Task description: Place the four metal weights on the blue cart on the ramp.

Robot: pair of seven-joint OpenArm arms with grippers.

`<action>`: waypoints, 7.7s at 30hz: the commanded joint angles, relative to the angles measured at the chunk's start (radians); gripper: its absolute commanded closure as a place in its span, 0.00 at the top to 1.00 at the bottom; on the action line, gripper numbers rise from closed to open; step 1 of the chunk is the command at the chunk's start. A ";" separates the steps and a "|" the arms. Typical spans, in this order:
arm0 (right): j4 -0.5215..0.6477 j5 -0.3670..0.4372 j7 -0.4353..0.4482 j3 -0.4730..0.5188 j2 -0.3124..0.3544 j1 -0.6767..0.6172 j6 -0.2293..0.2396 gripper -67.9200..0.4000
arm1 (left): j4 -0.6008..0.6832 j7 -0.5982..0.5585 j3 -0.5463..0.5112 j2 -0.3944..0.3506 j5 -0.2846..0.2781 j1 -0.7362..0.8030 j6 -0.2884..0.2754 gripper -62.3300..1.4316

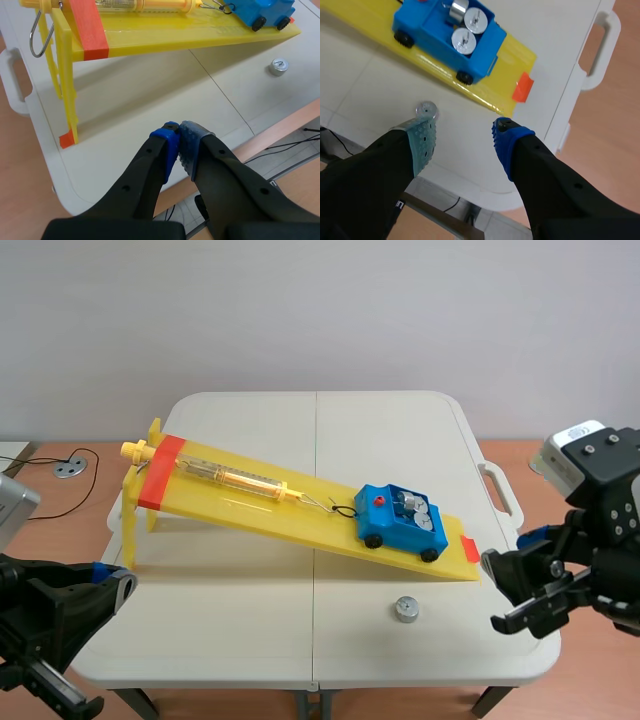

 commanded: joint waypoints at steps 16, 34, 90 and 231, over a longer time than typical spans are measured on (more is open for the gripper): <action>-0.278 -0.259 0.333 -0.219 -0.142 0.226 -0.114 0.40 | 0.071 -0.081 -0.015 0.008 -0.051 -0.036 -0.036 0.07; -0.420 -0.330 0.359 -0.299 -0.186 0.317 -0.210 0.40 | 0.071 -0.081 -0.015 0.011 -0.051 -0.036 -0.036 0.07; -0.007 -0.210 0.156 -0.203 -0.063 0.140 -0.210 0.02 | 0.071 -0.081 -0.015 0.011 -0.051 -0.036 -0.036 0.07; 0.162 0.172 0.058 0.481 0.069 -0.572 0.319 0.02 | -0.180 -0.037 0.301 0.288 0.485 -0.549 0.236 0.06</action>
